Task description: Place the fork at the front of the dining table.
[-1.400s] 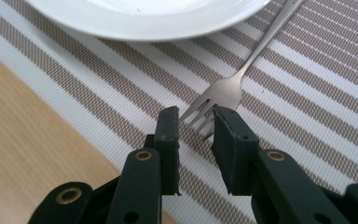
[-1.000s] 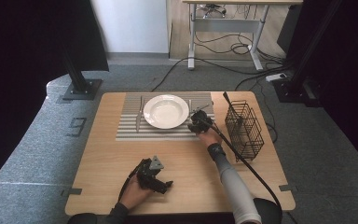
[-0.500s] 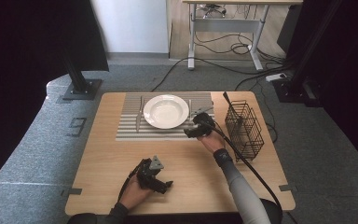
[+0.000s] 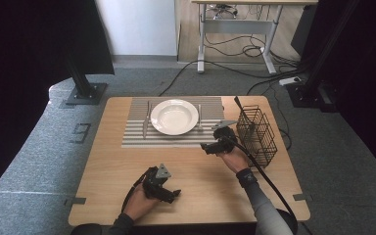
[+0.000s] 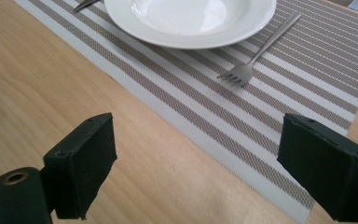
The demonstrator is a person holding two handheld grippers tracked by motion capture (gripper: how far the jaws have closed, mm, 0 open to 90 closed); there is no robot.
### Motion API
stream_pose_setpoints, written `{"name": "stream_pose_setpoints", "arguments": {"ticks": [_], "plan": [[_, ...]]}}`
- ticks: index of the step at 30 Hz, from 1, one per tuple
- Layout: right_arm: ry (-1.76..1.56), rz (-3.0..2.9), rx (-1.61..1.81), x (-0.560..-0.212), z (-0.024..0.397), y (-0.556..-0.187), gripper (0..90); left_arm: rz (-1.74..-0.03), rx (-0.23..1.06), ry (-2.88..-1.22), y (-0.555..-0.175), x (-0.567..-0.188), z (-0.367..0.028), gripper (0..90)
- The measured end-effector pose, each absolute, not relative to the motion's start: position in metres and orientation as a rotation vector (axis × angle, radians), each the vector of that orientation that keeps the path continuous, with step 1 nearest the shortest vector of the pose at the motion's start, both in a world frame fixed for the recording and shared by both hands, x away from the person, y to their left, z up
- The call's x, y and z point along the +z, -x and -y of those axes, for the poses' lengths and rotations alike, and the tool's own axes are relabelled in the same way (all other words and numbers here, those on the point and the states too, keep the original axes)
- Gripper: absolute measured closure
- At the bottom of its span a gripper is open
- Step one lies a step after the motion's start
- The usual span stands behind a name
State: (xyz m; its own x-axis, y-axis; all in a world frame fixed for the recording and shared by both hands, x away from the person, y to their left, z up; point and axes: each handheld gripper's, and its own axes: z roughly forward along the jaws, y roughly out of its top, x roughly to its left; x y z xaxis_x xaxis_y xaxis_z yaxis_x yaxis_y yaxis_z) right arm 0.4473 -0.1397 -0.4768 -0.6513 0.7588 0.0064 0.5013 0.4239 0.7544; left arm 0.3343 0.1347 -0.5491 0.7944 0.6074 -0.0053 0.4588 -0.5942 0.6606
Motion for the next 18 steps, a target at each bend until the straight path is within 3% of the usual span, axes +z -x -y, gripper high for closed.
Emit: {"name": "stream_pose_setpoints", "arguments": {"ticks": [6,18], "plan": [[-1.071,-2.333,1.067,-0.482,0.151,-0.426,6.0,-0.785,0.29,-2.308,-0.332,-0.549,-0.136,2.9],[-1.029,-2.38,0.99,-0.528,0.171,-0.394,0.8,-0.792,0.292,-2.307,-0.329,-0.549,-0.138,2.4]]}}
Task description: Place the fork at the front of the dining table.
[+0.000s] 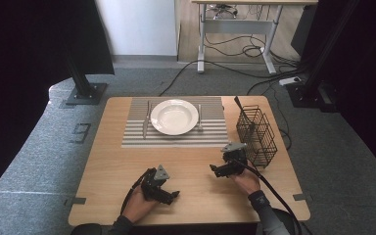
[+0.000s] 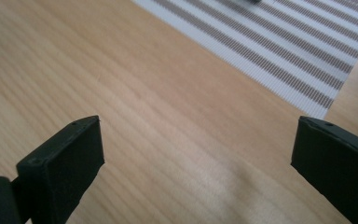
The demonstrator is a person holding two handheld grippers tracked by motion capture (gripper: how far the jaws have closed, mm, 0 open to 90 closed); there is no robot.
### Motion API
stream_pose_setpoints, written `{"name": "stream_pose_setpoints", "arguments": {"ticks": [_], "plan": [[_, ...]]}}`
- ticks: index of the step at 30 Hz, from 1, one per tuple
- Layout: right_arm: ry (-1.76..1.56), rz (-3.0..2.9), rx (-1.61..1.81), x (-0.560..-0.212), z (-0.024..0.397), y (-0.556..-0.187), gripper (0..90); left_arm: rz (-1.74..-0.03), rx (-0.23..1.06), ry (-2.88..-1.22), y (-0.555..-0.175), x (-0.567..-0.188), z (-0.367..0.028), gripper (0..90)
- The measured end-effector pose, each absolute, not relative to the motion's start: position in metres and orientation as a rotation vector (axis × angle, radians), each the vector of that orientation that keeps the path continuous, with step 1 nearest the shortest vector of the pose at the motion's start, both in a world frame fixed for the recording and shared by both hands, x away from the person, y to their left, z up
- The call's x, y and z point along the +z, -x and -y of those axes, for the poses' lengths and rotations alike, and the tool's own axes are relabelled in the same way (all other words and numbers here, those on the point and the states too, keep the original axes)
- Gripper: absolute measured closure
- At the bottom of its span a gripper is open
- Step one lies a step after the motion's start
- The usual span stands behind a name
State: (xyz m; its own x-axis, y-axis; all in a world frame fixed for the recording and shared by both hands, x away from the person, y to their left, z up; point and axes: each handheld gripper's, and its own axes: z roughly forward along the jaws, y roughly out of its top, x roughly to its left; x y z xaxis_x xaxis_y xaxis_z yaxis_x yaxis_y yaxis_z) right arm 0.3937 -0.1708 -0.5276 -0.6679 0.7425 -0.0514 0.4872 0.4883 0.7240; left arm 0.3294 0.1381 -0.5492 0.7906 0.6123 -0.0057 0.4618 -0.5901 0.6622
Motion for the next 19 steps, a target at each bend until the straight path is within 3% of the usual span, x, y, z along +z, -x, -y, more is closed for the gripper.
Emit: {"name": "stream_pose_setpoints", "arguments": {"ticks": [10,19], "plan": [[-1.04,-2.416,0.978,-0.554,0.175,-0.39,0.0,-0.792,0.293,-2.307,-0.329,-0.549,-0.138,2.3],[-1.065,-2.421,1.02,-0.557,0.177,-0.392,0.0,-0.791,0.291,-2.311,-0.33,-0.549,-0.137,1.0]]}}
